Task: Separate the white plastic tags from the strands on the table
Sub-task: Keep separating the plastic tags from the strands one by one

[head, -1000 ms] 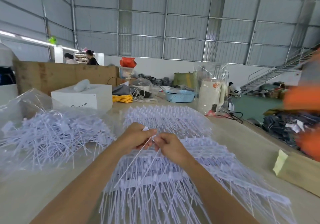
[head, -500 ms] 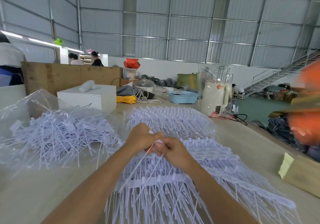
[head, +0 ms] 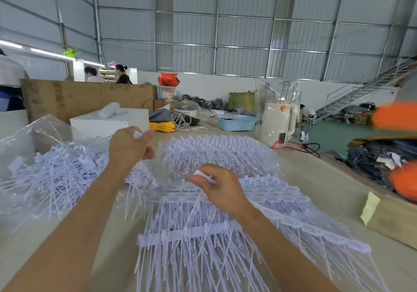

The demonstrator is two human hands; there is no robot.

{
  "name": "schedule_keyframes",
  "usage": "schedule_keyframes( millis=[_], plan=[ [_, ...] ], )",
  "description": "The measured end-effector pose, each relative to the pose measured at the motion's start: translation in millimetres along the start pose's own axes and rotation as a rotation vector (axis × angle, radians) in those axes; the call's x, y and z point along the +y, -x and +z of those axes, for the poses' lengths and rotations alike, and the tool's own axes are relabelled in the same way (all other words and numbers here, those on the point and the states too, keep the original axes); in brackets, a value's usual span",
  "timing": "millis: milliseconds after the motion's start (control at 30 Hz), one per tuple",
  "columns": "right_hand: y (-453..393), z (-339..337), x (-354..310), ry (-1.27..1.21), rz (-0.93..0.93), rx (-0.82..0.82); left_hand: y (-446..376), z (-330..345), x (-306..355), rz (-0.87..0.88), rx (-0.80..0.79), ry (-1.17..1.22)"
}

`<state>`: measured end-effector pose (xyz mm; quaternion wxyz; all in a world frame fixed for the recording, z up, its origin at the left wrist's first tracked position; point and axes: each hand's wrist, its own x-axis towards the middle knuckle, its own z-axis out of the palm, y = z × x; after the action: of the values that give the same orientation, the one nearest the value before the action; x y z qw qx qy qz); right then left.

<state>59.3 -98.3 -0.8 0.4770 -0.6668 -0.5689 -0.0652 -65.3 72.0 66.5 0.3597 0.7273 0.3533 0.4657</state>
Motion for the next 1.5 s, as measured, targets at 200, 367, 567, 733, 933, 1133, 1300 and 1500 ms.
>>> schedule_keyframes(
  millis=[200,367,567,733,933,1133,1300,1500],
  plan=[
    [5.3,0.9,8.6,-0.085,0.040,-0.025,30.4,35.5,15.9,-0.068,-0.497,0.001],
    [6.5,3.4,15.5,-0.014,0.087,0.001,51.5,66.0,5.8,-0.260,-0.969,0.066],
    [5.1,-10.7,21.0,-0.030,0.198,-0.082,49.8,69.0,0.8,-0.093,-0.773,0.135],
    [1.4,-19.9,26.8,-0.013,0.218,-0.180,45.2,69.1,1.2,-0.118,-0.662,0.163],
    [3.2,-18.7,22.5,-0.064,0.181,-0.131,54.2,78.3,-0.8,-0.073,-0.751,0.189],
    [7.2,-20.5,23.5,-0.144,0.244,-0.244,60.5,83.3,-0.5,-0.050,-0.703,0.134],
    [1.5,-17.6,22.8,-0.051,0.136,-0.117,58.8,86.0,3.4,-0.003,-0.592,0.042],
    [-1.3,-13.2,18.4,0.181,0.129,-0.070,54.2,81.6,5.4,-0.026,-0.561,0.012]
  ],
)
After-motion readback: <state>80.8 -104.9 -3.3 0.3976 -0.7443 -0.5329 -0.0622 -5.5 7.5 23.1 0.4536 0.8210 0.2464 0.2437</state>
